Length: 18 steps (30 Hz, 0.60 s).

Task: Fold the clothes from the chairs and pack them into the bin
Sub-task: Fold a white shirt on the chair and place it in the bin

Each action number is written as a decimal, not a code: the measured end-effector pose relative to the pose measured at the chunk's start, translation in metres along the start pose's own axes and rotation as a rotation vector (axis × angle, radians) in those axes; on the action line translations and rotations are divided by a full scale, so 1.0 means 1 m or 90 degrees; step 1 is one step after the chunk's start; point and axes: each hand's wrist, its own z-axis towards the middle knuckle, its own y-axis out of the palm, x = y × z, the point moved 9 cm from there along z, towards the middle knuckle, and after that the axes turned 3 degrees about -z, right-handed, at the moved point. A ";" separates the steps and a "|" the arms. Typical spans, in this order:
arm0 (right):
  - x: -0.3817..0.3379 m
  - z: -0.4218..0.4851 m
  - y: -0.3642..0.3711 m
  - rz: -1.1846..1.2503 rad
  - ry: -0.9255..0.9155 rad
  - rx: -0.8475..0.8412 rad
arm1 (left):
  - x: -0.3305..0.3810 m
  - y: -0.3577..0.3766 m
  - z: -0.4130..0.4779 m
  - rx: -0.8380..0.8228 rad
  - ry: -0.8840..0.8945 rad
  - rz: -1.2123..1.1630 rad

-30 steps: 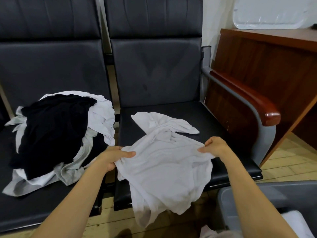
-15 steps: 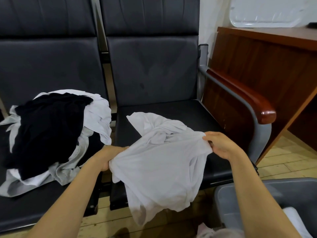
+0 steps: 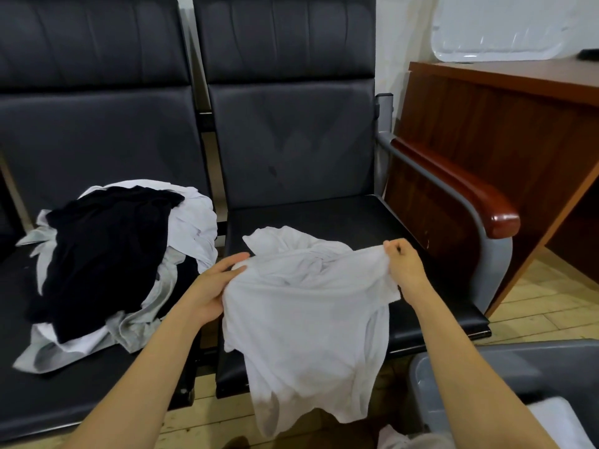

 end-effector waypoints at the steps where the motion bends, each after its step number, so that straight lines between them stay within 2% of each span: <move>1: -0.004 -0.004 0.002 0.064 0.012 0.007 | 0.002 0.005 -0.003 -0.021 -0.001 0.007; 4: -0.014 -0.015 0.014 0.151 0.060 -0.035 | 0.008 0.018 -0.014 -0.037 0.015 0.005; 8: -0.046 -0.028 0.016 0.048 0.063 -0.162 | 0.036 0.028 -0.031 -0.008 0.059 0.003; 13: -0.110 -0.056 -0.006 0.186 0.096 -0.281 | 0.110 0.042 -0.067 -0.044 0.166 -0.006; 15: -0.130 -0.064 -0.018 0.058 0.053 -0.291 | 0.136 0.042 -0.080 -0.051 0.195 -0.004; 18: -0.165 -0.075 -0.044 -0.122 -0.084 -0.192 | 0.167 0.037 -0.106 -0.031 0.234 0.002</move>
